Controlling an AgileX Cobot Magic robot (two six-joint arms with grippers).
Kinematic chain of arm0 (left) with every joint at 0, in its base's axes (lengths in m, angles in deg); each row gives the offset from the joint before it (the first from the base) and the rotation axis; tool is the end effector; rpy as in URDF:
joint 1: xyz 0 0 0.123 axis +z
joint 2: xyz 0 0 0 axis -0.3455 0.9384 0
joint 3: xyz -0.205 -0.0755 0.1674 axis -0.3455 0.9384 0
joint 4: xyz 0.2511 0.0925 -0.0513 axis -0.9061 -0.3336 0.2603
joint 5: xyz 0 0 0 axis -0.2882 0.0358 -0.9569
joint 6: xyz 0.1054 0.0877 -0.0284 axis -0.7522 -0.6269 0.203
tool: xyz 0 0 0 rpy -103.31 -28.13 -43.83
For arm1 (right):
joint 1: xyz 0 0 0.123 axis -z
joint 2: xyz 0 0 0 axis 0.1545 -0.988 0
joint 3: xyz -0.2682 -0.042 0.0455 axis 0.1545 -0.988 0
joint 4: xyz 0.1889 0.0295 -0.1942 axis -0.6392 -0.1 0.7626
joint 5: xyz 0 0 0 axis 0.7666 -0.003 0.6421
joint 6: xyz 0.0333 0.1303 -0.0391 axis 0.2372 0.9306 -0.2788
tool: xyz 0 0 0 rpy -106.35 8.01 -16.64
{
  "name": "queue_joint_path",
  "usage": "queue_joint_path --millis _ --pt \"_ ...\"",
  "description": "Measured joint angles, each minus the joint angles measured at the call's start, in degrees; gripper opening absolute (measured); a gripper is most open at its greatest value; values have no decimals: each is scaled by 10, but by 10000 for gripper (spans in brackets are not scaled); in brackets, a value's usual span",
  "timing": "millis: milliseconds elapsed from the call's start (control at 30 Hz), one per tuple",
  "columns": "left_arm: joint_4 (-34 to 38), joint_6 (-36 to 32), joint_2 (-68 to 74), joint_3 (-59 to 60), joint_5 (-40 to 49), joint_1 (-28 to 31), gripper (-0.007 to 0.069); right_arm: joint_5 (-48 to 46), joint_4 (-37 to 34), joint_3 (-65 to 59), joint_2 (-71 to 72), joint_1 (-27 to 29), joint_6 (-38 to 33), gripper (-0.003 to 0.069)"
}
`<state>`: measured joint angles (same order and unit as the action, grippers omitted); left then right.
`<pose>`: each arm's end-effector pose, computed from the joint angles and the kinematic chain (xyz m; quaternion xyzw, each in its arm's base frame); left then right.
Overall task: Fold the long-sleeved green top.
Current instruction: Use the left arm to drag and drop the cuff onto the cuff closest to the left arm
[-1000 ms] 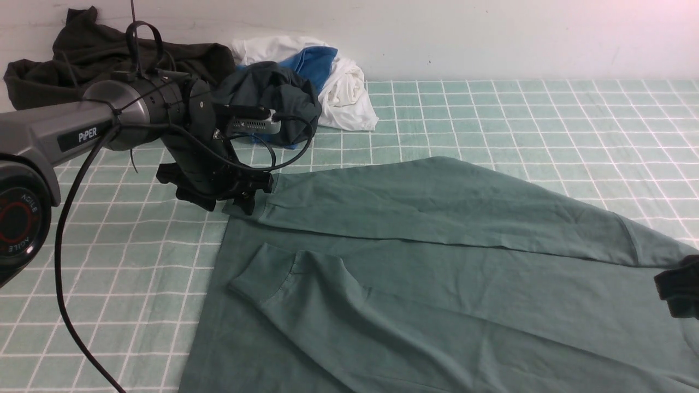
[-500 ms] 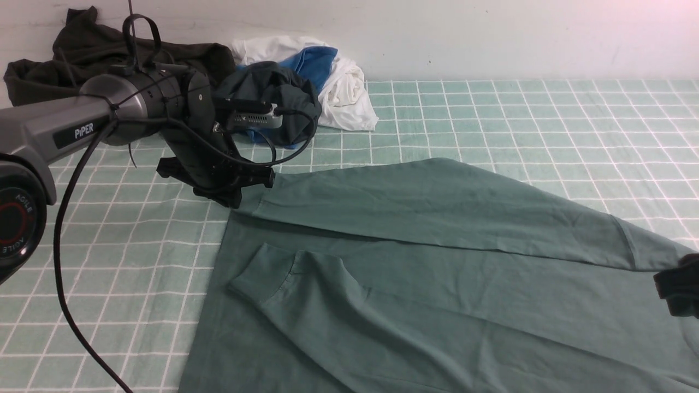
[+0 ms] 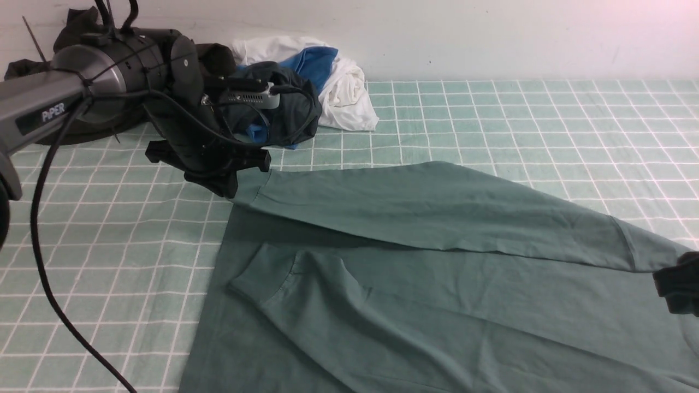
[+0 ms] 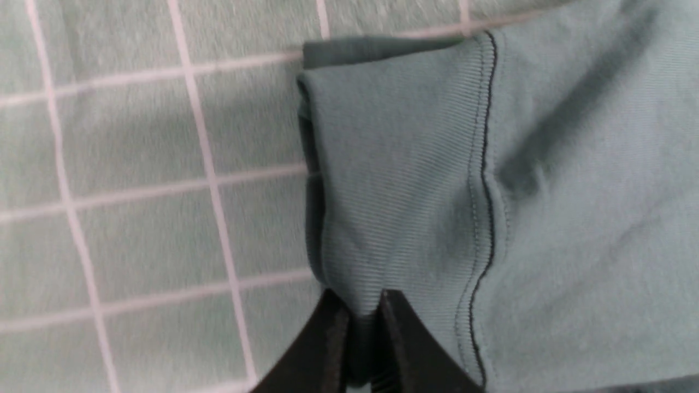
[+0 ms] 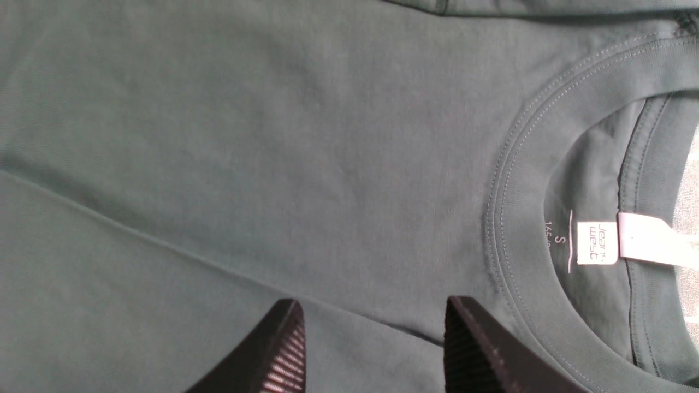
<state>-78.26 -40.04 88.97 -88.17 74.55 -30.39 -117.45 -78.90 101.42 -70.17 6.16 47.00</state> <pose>0.4667 -0.0921 0.1572 0.0637 0.9838 -0.0480 0.1603 0.2557 0.0038 0.1932 0.0232 0.9884 -0.0192 0.1491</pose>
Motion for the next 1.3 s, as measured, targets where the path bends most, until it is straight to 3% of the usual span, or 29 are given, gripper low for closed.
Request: queue_joint_path --millis 133,300,533,700,1000,1100,1300 --pt "3 11 -63 73 12 2 34 0 -1 0 0 0 0 335" --pt "37 13 -192 252 -13 -7 34 0 -11 0 0 0 0 335" --pt "60 19 -338 480 -84 -88 41 0 -33 0 0 -20 -22 335" --pt "61 38 -352 535 -93 -125 95 -10 -26 1 1 -55 -26 335" --pt "53 39 -354 551 -94 -130 304 -54 -10 1 55 -70 -26 335" --pt "46 -18 -372 551 -45 -143 382 -84 -33 1 109 -70 -26 335" --pt "25 -135 -405 557 68 -224 409 -125 -129 1 176 -72 -73 335"
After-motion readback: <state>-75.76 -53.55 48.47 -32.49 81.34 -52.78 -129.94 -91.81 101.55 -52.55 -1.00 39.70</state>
